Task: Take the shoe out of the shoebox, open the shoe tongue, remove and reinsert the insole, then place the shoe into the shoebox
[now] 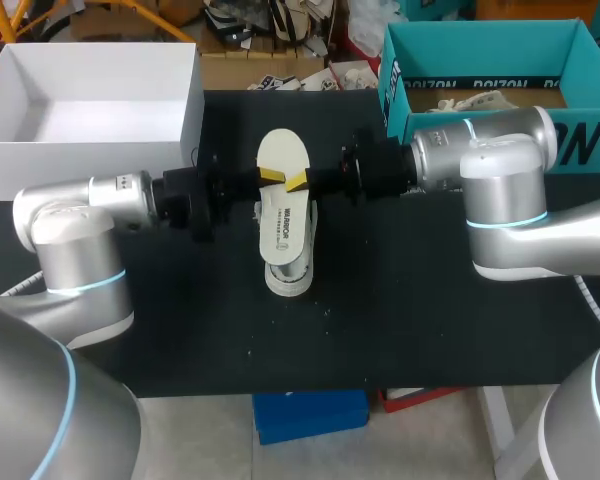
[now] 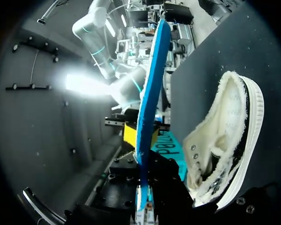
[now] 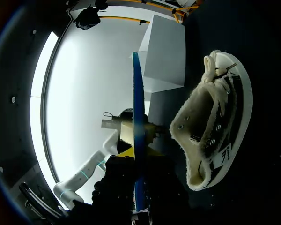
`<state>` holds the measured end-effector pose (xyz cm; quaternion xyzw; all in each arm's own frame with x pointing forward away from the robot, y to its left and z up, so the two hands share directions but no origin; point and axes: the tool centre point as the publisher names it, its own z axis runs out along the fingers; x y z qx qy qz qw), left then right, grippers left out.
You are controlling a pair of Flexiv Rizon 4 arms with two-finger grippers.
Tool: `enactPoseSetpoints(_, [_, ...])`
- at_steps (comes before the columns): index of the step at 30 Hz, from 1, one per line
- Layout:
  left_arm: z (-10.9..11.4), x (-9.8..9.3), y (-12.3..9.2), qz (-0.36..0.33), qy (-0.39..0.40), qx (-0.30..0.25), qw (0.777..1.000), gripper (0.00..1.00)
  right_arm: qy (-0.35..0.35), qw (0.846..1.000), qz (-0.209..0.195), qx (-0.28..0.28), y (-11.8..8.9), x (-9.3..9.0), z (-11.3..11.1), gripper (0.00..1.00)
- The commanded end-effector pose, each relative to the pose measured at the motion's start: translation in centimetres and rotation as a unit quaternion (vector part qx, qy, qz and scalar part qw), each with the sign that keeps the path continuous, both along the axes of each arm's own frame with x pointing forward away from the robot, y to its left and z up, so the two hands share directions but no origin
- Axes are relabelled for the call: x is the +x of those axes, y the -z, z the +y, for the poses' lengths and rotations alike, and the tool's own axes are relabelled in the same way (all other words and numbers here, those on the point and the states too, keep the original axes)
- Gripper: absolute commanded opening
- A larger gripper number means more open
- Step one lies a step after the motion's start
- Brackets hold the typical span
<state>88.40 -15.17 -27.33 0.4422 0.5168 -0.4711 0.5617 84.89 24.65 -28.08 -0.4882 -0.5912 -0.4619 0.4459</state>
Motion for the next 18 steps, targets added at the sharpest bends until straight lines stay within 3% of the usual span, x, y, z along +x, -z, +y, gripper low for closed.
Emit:
enactPoseSetpoints(1, [0.0,-0.1,0.1,-0.001,-0.004,0.002,1.0,0.0,0.002,1.0,0.0,0.0,0.0,-0.1,0.1,0.0])
enactPoseSetpoints(5, [0.0,-0.1,0.1,-0.001,-0.006,0.003,1.0,0.0,0.002,1.0,0.0,0.0,0.0,-0.1,0.1,0.0])
enactPoseSetpoints(6, [0.0,-0.1,0.1,-0.001,-0.006,0.003,1.0,0.0,0.002,1.0,0.0,0.0,0.0,-0.1,0.1,0.17])
enactPoseSetpoints(7, [0.0,-0.2,0.1,-0.001,-0.006,0.003,1.0,0.0,-0.001,1.0,-0.002,-0.007,0.0,0.0,0.0,0.95])
enactPoseSetpoints(8, [0.1,-0.2,0.1,0.0,-0.006,0.004,1.0,0.0,0.002,1.0,0.001,-0.014,0.0,0.0,0.0,1.0])
enactPoseSetpoints(18, [1.8,-1.3,-0.5,0.056,-0.01,0.074,0.996,0.0,0.035,0.994,0.012,-0.102,-0.6,-0.5,-0.6,1.0])
